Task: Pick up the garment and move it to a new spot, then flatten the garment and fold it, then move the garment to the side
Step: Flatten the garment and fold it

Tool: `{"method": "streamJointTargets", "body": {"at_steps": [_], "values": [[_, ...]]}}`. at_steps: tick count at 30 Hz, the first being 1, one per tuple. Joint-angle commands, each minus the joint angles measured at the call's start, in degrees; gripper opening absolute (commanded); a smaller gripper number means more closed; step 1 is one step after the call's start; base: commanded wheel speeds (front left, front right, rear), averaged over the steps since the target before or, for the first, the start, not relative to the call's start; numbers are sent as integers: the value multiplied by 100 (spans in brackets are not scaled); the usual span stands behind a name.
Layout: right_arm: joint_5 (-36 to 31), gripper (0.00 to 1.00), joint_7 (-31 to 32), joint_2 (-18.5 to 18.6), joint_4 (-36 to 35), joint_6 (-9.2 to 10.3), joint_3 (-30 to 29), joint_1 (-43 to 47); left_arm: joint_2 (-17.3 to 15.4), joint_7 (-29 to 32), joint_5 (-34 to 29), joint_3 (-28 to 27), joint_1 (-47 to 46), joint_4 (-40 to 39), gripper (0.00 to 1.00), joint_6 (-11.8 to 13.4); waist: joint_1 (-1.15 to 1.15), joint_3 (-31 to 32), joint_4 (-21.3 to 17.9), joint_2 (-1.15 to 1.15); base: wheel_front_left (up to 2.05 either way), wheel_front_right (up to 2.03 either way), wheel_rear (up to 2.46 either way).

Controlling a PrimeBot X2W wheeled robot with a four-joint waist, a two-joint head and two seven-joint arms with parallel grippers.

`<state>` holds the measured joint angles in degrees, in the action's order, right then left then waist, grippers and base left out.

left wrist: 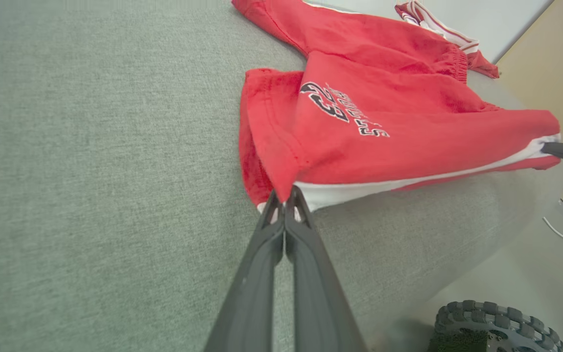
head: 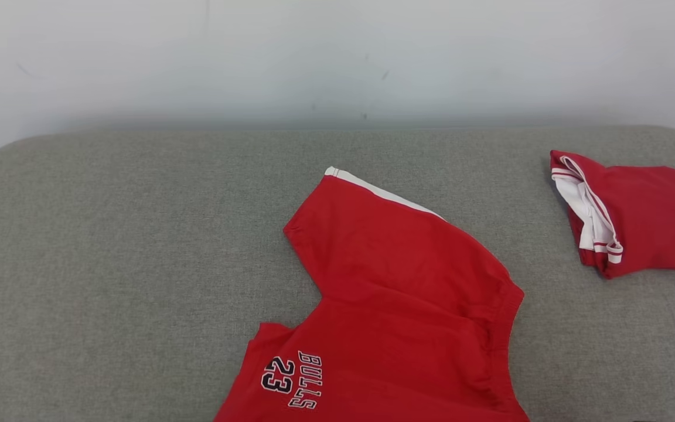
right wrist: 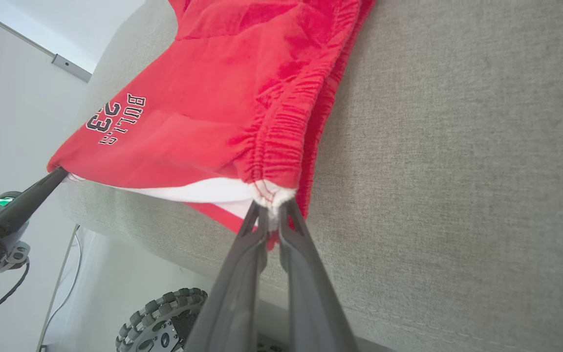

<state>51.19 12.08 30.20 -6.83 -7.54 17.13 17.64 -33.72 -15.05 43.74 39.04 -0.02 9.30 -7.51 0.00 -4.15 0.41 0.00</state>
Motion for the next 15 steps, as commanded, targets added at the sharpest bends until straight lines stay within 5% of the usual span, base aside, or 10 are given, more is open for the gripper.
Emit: {"method": "streamJointTargets", "body": {"at_steps": [1, 7, 15], "values": [[-34, 0, -8, -49, -45, 14, -3, 4, 17, -17, -94, -62, 19, -38, 0, 7, 0, -22, -25, 0, 0, 0, 0], [-31, 0, -131, -192, -187, 14, 31, -305, -264, -17, -389, -35, -447, -248, 0, 7, 0, -145, -146, 0, 0, 0, 0], [152, 0, -500, -416, -321, 14, -25, -1023, -1191, 71, -275, 556, -1934, -651, 0, 9, 0, -543, -528, 0, 0, 0, 0]]}}
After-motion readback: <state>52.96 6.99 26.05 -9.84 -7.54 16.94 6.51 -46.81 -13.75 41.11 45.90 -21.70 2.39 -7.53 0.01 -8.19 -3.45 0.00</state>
